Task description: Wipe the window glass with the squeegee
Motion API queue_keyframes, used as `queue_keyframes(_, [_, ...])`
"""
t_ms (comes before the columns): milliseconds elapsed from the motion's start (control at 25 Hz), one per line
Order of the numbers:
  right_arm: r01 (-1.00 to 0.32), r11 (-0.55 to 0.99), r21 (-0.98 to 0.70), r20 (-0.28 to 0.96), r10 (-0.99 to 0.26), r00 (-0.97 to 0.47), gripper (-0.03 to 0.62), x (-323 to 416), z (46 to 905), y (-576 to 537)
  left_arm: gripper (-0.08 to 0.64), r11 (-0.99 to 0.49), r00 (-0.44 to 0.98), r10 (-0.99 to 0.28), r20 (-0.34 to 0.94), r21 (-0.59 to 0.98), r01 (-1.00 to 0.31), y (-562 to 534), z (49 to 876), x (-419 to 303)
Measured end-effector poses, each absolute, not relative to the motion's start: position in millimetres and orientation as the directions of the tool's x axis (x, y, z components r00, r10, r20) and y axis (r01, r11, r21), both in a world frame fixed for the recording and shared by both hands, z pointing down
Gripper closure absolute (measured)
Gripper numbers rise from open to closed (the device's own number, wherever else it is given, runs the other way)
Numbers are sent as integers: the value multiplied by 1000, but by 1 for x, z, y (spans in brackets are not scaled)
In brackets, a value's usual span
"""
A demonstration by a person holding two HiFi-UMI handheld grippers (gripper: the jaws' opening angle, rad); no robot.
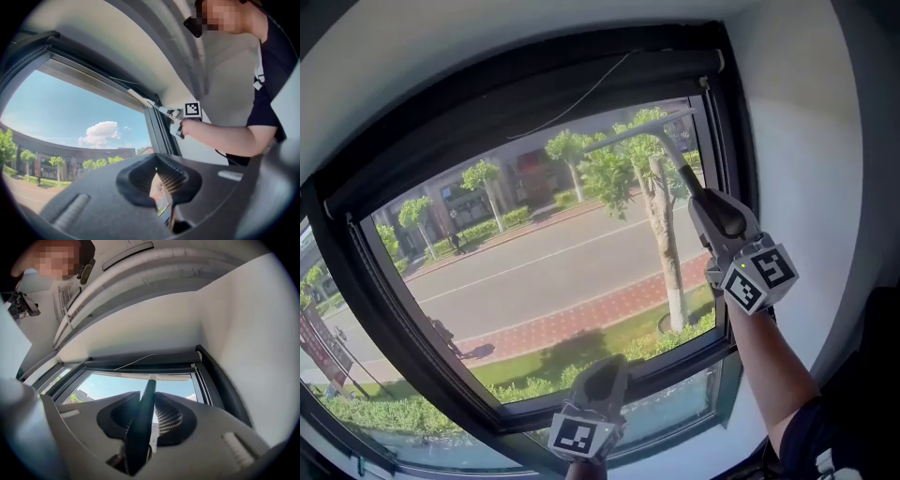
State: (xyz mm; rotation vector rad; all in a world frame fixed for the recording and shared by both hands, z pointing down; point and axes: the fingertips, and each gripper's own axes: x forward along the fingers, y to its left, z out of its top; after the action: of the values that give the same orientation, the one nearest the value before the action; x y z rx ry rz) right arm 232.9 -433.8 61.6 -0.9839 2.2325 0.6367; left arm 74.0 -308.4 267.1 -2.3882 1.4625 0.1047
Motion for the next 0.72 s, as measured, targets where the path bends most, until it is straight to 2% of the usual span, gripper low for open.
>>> queue_keyframes(280, [-786, 595, 169, -687, -501, -527, 492, 226, 38, -450, 557, -453, 525, -813, -253, -293, -842, -311, 238, 82])
queue_keyframes(720, [-791, 605, 88, -679, -545, -492, 492, 228, 53, -483, 557, -469, 538, -809, -237, -292, -833, -319, 243, 83])
